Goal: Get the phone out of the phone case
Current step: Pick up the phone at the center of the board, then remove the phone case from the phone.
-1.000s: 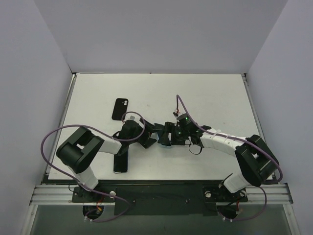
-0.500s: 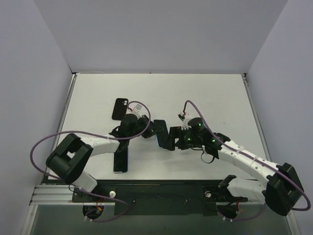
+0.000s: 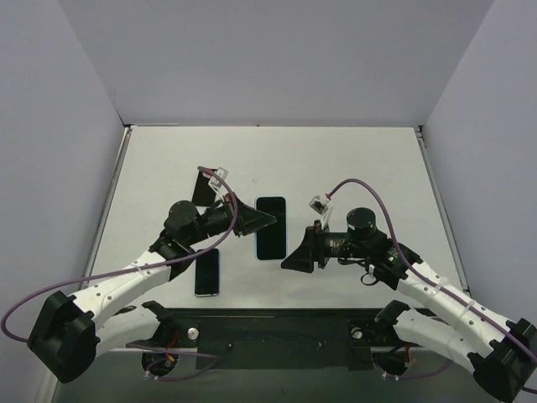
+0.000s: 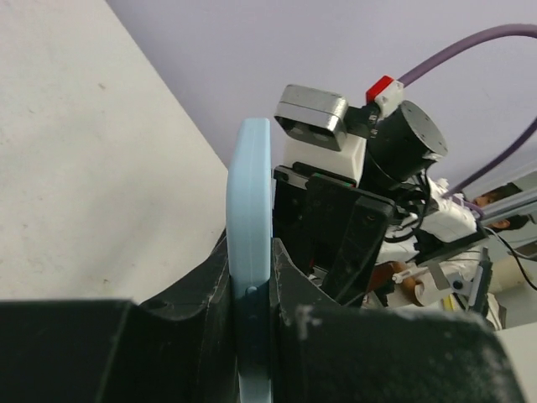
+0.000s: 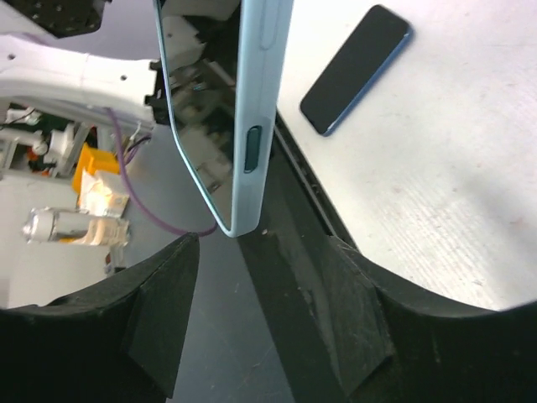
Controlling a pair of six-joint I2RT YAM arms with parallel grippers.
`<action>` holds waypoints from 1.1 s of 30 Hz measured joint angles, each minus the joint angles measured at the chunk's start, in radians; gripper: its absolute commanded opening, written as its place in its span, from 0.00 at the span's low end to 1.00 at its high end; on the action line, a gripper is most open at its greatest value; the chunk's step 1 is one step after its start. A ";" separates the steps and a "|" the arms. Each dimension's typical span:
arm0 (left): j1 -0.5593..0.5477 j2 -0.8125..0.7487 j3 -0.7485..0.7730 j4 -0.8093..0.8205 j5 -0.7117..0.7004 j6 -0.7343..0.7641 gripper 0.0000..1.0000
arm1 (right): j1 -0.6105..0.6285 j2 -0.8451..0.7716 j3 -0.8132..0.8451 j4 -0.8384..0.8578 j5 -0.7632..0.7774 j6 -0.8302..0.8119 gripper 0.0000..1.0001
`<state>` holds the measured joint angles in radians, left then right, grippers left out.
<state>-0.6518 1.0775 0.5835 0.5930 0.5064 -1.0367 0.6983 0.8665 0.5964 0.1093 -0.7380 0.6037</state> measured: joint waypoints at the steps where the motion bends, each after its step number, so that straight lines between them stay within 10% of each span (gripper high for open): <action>1: 0.000 -0.011 0.000 0.002 0.010 -0.006 0.00 | 0.005 -0.003 0.001 0.006 -0.020 -0.001 0.49; 14: 0.000 -0.060 0.003 0.069 0.076 -0.128 0.00 | 0.111 0.019 0.056 0.067 -0.081 0.003 0.47; 26: -0.004 -0.083 0.003 0.146 0.084 -0.222 0.00 | 0.122 0.015 0.090 0.135 -0.085 0.045 0.28; 29: -0.008 -0.090 0.003 0.160 0.083 -0.233 0.00 | 0.124 0.016 0.102 0.144 -0.099 0.051 0.01; 33: -0.009 -0.104 0.003 0.201 0.097 -0.237 0.00 | 0.133 0.024 0.118 0.142 -0.126 0.059 0.00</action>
<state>-0.6605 0.9733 0.5861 0.7944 0.6033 -1.2739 0.8314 0.8902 0.7147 0.2508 -0.8635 0.6628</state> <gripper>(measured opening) 0.228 0.069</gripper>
